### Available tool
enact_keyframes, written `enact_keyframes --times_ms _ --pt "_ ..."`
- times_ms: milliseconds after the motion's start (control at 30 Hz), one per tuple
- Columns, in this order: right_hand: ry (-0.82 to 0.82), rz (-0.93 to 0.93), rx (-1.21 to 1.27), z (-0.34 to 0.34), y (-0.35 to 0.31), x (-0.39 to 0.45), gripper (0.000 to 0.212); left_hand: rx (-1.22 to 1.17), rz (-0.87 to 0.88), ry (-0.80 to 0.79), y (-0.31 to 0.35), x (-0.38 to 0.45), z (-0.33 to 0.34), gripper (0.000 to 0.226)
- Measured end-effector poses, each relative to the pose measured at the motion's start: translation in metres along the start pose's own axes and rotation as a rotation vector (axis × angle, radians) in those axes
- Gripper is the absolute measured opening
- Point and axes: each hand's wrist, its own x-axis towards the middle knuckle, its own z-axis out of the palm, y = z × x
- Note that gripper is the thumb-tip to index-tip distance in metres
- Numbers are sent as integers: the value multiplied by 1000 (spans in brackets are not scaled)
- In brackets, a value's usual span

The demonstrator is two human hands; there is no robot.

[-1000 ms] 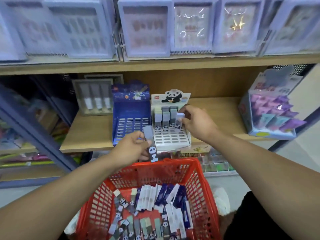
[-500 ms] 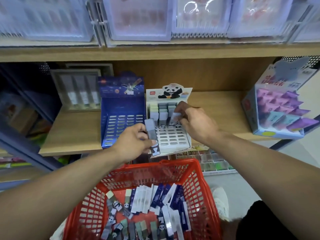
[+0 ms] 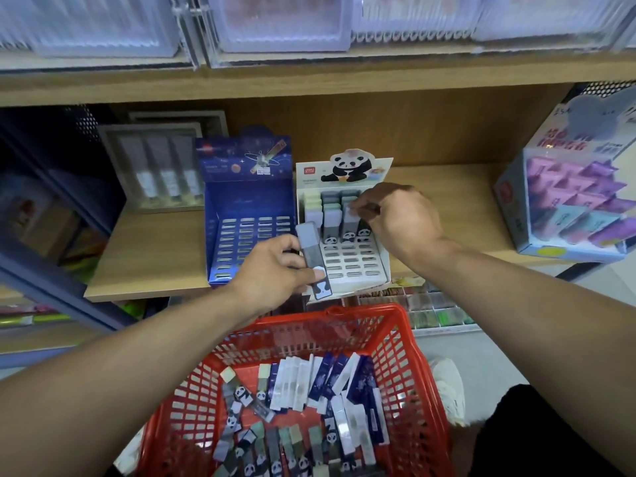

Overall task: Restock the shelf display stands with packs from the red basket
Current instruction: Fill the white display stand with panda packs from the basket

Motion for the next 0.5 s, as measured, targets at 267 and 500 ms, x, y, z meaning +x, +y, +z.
enact_keyframes --times_ms 267,500 --pt "-53 -30 -117 2 2 2 28 22 30 16 0 -6 -3 25" --pt "-243 -96 519 -13 -32 -22 35 128 108 -1 4 -9 -1 21"
